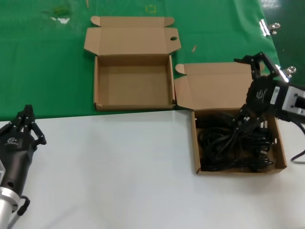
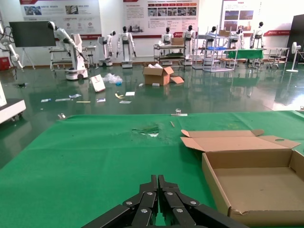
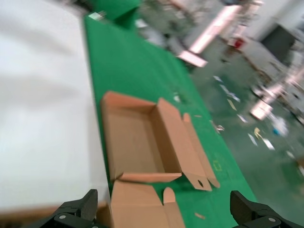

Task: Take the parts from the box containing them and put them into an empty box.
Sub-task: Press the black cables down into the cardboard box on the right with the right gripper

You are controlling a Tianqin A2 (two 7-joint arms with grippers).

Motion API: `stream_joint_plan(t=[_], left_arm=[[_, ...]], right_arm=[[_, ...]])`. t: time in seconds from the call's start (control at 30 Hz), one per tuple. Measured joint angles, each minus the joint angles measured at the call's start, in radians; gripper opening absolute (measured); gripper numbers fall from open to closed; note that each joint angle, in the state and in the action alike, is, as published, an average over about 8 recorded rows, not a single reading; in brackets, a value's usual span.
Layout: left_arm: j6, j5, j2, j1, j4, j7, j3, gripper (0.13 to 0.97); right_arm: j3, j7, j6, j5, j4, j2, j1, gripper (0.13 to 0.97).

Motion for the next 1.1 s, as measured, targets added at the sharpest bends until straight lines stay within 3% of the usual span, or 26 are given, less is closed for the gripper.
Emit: stream_joint_plan(t=[0.17,0.6,1.1], left_arm=[[0.0,0.0,0.0,0.0,0.0,0.0,0.0,0.146],[0.0,0.0,0.0,0.0,0.0,0.0,0.0,0.14],[0.0,0.0,0.0,0.0,0.0,0.0,0.0,0.14]], right_arm=[[-0.057,-0.139,-0.13,-0.046,-0.065,0.022,0.126,0.966],[-0.183,-0.506,-0.384,-0.134,-0.21,-0.011,0.375,0.966],[-0.281,-0.704,-0.515,-0.21,-0.427,-0.082,0.493,0.966]])
